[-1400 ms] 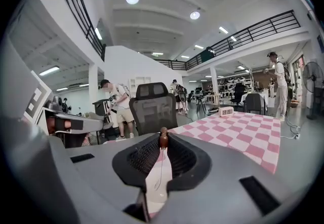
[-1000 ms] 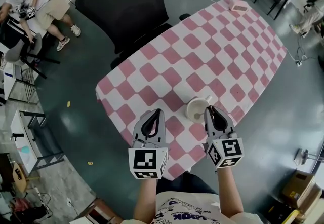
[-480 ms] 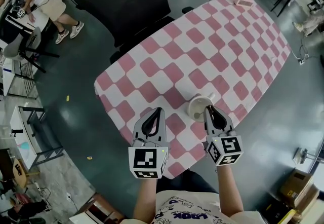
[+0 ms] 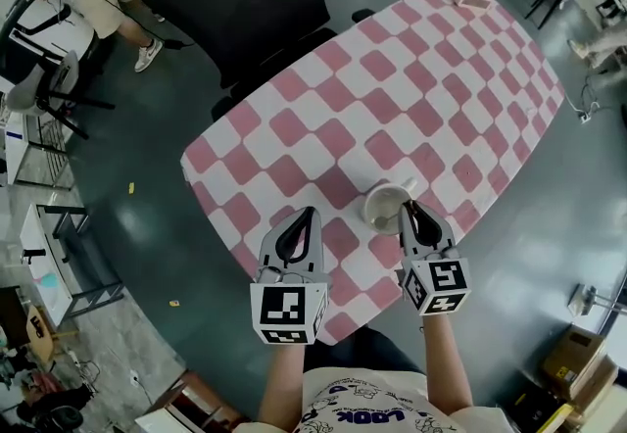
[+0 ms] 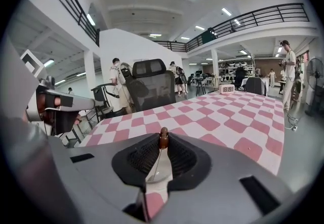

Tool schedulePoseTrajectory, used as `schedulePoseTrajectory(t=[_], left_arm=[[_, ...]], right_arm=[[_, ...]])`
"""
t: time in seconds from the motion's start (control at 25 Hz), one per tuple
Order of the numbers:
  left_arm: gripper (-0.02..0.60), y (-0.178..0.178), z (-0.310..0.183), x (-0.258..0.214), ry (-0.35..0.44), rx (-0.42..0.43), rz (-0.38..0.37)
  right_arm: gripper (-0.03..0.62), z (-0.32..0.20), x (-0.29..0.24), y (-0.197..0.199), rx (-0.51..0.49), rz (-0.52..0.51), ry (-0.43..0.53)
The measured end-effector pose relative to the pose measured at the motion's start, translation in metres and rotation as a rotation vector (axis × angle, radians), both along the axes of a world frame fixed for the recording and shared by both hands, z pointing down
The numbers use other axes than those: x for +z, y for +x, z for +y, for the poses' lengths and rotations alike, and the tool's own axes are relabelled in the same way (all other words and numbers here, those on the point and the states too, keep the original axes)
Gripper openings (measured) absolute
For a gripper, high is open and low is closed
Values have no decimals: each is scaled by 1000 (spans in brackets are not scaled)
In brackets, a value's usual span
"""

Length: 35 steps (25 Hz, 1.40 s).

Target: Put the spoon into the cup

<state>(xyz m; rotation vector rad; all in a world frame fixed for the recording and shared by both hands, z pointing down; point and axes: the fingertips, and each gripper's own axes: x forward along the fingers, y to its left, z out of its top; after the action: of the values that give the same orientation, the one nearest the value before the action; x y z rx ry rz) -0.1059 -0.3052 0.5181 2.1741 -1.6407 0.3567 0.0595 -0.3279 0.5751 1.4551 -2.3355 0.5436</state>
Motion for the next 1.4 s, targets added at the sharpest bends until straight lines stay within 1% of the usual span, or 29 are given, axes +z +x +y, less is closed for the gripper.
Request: schedulePoseTrajectory(t=[0.2,0.44,0.52,0.64,0.8,0.92,1.16,1.4], left_arm=[[14,2,-1,-1,3,0,-2],[14,4,0,-4,9,-4,-4],[14,3,2,-7,14,-7,-6],[14,5,5,-14,30,-12,-9],[14,5,11,-29,53,-24,-14],[14,5,14,-48,88,-36,-17],[14,7,25,-89,170,-57,-23],[14,13,43,-130,246,-76,-21]], right_arm=[[72,-3,6,7,10,21,6],[149,-4,10,13,23,28,-4],[168,-4,10,16,35,32,-5],[213,-3,4,23,62,30,8],[213,0,-22,31,83,18,65],[209,3,-51,38,90,20,126],[147,15,-111,50,109,-10,246],[114,32,-162,58,102,-11,345]])
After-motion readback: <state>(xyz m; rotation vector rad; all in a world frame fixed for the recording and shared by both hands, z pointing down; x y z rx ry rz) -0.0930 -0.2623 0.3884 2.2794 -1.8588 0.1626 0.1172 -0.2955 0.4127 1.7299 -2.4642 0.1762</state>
